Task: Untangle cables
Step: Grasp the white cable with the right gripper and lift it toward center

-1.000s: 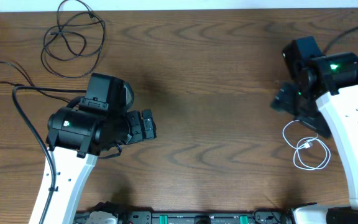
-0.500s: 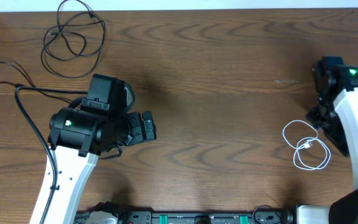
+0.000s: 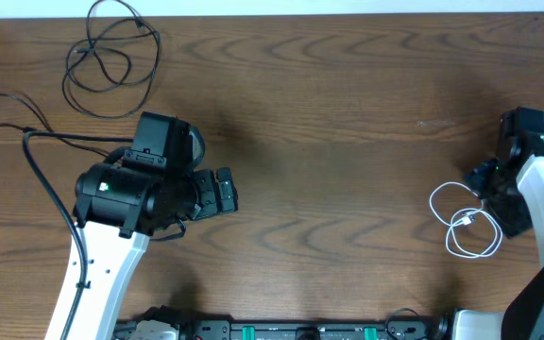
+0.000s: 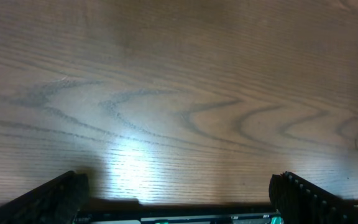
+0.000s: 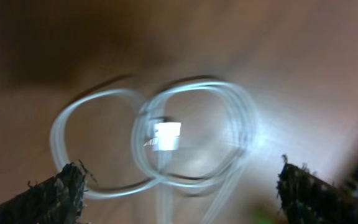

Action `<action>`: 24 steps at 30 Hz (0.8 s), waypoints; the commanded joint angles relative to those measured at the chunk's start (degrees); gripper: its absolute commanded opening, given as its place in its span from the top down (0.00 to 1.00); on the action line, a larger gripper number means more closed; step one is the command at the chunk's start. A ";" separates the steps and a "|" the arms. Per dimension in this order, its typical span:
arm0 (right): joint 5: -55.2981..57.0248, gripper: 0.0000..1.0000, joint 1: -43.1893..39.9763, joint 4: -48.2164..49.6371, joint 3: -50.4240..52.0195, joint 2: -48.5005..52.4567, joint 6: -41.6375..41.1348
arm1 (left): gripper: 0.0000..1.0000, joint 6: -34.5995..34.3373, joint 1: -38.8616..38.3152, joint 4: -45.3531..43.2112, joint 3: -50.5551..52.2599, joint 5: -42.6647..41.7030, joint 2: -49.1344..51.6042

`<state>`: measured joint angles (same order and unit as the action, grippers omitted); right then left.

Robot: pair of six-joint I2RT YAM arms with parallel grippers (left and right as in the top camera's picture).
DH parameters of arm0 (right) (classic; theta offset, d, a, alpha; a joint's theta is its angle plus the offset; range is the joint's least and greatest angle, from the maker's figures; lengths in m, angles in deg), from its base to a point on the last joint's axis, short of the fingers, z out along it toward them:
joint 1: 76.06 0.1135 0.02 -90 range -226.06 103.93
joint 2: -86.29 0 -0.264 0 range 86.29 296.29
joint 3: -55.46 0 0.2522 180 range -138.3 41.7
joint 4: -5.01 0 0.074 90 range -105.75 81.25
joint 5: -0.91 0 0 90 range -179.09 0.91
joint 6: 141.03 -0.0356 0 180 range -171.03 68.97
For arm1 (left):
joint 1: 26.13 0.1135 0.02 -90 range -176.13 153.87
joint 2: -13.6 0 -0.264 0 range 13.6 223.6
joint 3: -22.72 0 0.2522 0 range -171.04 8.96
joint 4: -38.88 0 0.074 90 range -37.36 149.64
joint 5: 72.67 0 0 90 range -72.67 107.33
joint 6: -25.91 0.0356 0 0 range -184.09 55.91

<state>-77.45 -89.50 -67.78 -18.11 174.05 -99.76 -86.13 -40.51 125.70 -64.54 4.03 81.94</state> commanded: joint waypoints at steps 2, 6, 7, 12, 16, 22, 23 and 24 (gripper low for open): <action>-11.19 0.03 -0.17 3.39 2.29 0.00 12.98 | 0.02 0.42 -0.22 0.00 0.55 -0.15 0.24; -10.97 0.01 -0.20 2.62 2.58 0.00 12.76 | 0.02 0.42 -0.22 -0.02 0.55 -0.13 0.24; -10.97 0.01 -0.20 2.16 2.58 0.00 12.76 | 0.02 0.42 -0.22 -0.04 0.55 -0.13 0.24; -10.71 0.09 -0.20 -0.17 2.62 0.00 11.21 | 0.02 0.42 -0.22 -0.24 0.55 -0.11 0.24; -10.05 0.32 -0.17 1.66 3.91 0.00 11.08 | 0.02 0.42 -0.22 -0.22 0.55 -0.13 0.24; -10.08 0.69 -0.17 4.52 6.23 0.00 11.08 | 0.02 0.42 -0.22 -0.20 0.55 -0.13 0.24; -10.10 0.82 -0.17 4.57 6.21 0.00 11.10 | 0.02 0.42 -0.22 -0.20 0.55 -0.13 0.24; -10.10 0.99 -0.20 4.07 5.68 -0.04 11.17 | 0.03 0.42 -0.24 -0.20 0.55 -0.13 0.24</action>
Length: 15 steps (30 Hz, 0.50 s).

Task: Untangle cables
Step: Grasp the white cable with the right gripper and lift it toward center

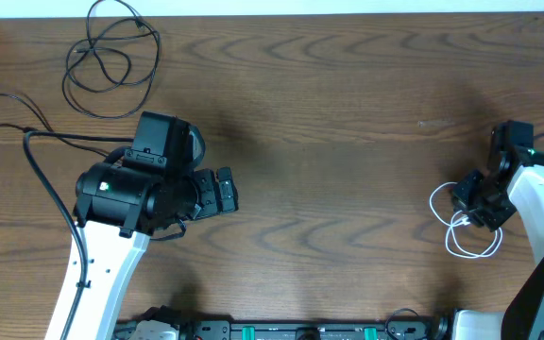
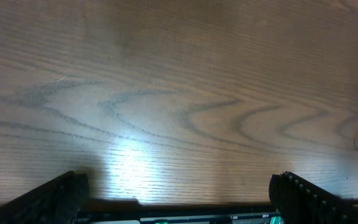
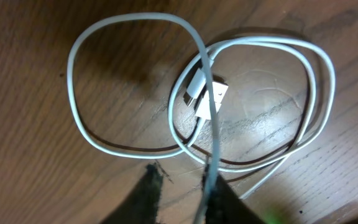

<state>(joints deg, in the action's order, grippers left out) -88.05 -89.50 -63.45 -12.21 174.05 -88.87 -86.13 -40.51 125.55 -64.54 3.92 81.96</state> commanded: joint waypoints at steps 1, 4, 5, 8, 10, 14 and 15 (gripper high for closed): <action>0.46 0.99 -0.17 -1.31 -1.18 -0.04 0.68 | 0.02 0.42 -0.24 -0.04 0.55 -0.02 0.22; -1.66 0.99 0.07 -6.56 -6.97 -0.37 2.73 | 0.02 0.42 -0.22 -0.07 0.55 -0.02 0.22; -3.08 0.99 0.20 -8.17 -9.22 -0.52 4.09 | 0.02 0.42 -0.22 -0.09 0.55 -0.02 0.22; -10.27 0.99 1.16 -13.35 -17.53 -1.25 8.92 | 0.02 0.42 -0.22 -0.15 0.55 -0.02 0.22; -19.85 0.99 2.36 -16.28 -24.33 -1.84 12.35 | 0.02 0.42 -0.24 -0.31 0.55 -0.04 0.22; -44.98 0.99 5.35 -15.06 -31.41 -3.10 20.70 | 0.02 0.42 -0.22 -0.35 0.55 -0.02 0.22; -51.17 0.99 6.38 -13.75 -32.30 -3.45 22.97 | 0.02 0.42 -0.22 -0.35 0.55 -0.02 0.22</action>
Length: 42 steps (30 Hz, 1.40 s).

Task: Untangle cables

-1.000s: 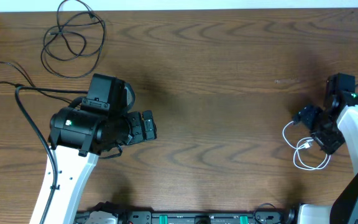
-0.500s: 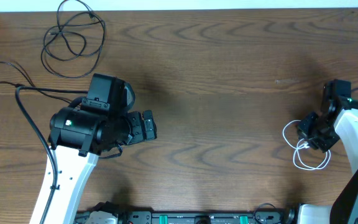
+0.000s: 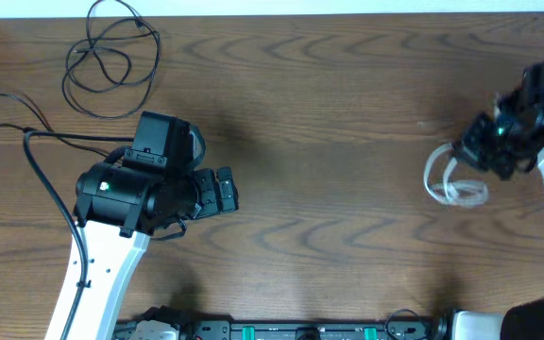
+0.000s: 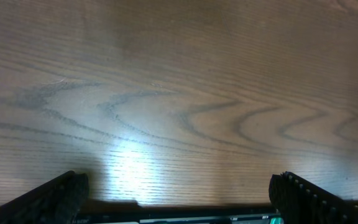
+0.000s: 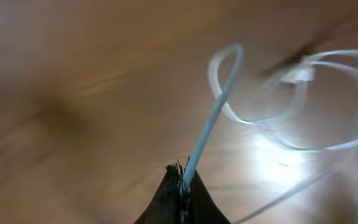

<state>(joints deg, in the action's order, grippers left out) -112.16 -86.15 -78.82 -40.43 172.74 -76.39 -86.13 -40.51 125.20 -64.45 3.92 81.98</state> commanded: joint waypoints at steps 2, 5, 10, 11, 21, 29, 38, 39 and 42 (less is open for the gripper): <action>-35.12 0.99 5.31 5.35 -4.66 -2.67 13.27 | 0.02 0.42 -0.22 0.00 0.46 -0.02 0.22; -37.83 0.99 9.20 10.71 -4.66 -2.82 12.70 | 0.02 0.42 -0.22 0.00 0.46 -0.02 0.22; -18.45 0.99 17.11 13.27 -4.66 -2.75 -5.09 | 0.02 0.42 -0.22 -0.42 0.46 -0.02 0.22; -12.90 0.99 18.75 12.79 -4.66 -2.75 -8.44 | 0.02 0.42 -0.24 -0.63 0.46 -0.04 0.22; -18.67 0.99 29.90 20.31 -4.68 -2.75 -3.52 | 0.02 0.37 -0.22 -1.36 0.46 -0.20 0.22; -12.24 0.99 31.54 18.16 -4.66 -2.54 -5.92 | 0.02 -0.52 -0.17 -10.67 0.44 -13.35 0.20; -25.07 0.99 32.33 21.14 -4.66 -2.54 -12.52 | 0.02 5.79 -0.17 -17.09 0.44 -13.38 0.22; -26.43 0.99 32.33 21.70 -4.66 -2.54 -13.44 | 0.02 7.32 -0.17 -17.68 0.44 -13.35 0.22; -30.84 0.99 32.48 23.17 -4.66 -2.54 -13.88 | 0.02 8.11 -0.17 -19.12 0.44 -13.31 0.22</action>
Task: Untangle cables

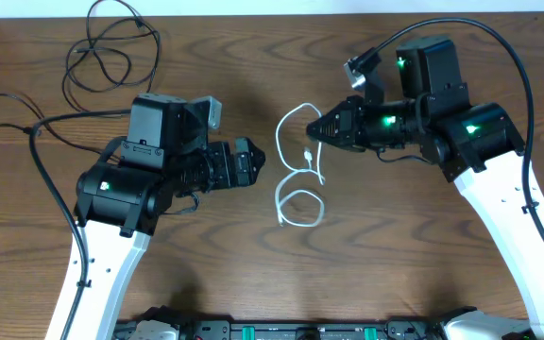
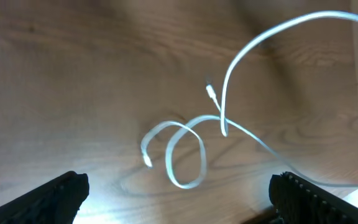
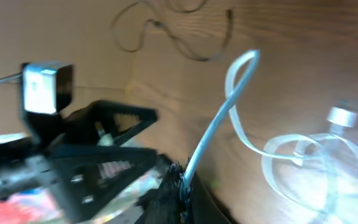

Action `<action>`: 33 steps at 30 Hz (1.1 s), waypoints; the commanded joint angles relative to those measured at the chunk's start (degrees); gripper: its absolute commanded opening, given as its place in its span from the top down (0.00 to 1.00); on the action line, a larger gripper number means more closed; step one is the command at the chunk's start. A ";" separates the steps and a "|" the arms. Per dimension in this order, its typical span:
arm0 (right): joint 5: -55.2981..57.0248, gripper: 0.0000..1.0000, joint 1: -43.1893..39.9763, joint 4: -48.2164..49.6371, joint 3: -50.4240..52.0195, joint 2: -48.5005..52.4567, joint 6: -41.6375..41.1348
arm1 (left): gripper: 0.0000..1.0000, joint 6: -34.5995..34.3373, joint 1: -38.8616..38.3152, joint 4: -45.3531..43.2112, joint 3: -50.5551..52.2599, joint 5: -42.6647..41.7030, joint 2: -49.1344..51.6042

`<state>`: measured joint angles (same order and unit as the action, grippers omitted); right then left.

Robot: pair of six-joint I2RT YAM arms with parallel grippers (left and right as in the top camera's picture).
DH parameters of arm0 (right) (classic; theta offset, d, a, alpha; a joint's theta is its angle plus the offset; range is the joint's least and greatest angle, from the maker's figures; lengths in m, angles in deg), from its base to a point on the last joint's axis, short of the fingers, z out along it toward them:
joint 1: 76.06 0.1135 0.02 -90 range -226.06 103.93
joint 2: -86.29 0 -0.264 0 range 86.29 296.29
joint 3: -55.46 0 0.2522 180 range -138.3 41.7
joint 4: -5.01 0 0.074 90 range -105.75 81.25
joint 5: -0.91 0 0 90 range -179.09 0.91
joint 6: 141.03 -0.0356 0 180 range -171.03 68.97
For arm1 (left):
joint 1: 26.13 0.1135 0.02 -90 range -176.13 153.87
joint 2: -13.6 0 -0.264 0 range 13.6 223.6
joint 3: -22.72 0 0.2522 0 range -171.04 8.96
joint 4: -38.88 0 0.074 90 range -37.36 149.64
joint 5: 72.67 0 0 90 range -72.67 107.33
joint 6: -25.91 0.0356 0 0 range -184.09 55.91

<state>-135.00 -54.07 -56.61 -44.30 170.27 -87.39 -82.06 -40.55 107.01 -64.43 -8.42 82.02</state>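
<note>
A white cable (image 1: 300,172) lies in loose loops at the middle of the brown table (image 1: 395,274). One strand rises to my right gripper (image 1: 312,130), which is shut on it. In the right wrist view that strand (image 3: 209,134) runs up from the pinched fingertips, with the loops lower right. My left gripper (image 1: 256,162) stands open just left of the cable, nothing between its fingers. Its wrist view shows the cable (image 2: 222,99) ahead, curling on the wood. A thin black cable (image 1: 111,55) lies coiled at the far left corner.
Dark arm leads (image 1: 8,132) run along the table's left edge. The robot's base rail (image 1: 291,331) lines the front edge. The black cable also shows at the top of the right wrist view (image 3: 185,37).
My right gripper, still shut on the white cable, has gone from the table's right side to the middle. The cable now trails under it. My left gripper has shifted a little toward it.
My right gripper stood open over the white cable coiled at the right edge. Then it was shut on one strand. Then the cable hung lifted from it, and now it is at the centre beside my open left gripper.
</note>
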 commanded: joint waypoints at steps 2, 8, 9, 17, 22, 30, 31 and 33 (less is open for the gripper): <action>-10.05 0.99 0.76 2.16 -0.79 -0.07 -3.74 | 0.02 4.02 -0.13 -1.79 0.42 -1.07 0.17; -10.43 0.99 1.53 5.86 -0.79 -0.07 -7.48 | 0.02 6.49 -0.15 -1.75 0.42 -8.83 0.70; -10.43 0.99 1.66 6.54 -0.79 -0.07 -8.46 | 0.02 6.82 -0.13 -1.75 0.42 -9.79 0.85; -11.52 0.99 2.56 12.61 -0.79 -0.07 -15.85 | 0.02 6.84 -0.13 -2.05 0.42 -9.81 4.17; -13.66 0.99 2.60 16.35 -0.79 -0.07 -19.37 | 0.02 8.35 -0.13 -4.46 0.42 -9.62 6.54; -14.69 0.99 3.34 15.93 -0.79 -0.07 -19.32 | 0.21 8.31 -0.13 -9.11 0.42 -9.62 6.71; -14.69 0.99 3.34 15.93 -0.79 -0.07 -19.30 | 0.21 8.28 -0.13 -9.33 0.42 -9.62 6.71; -14.69 0.99 3.37 15.91 -0.79 -0.07 -19.28 | 0.21 8.26 -0.13 -9.49 0.42 -9.66 6.69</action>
<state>-148.36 -51.14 -40.68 -44.30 170.27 -106.09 -74.48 -40.57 97.94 -64.43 -17.30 88.93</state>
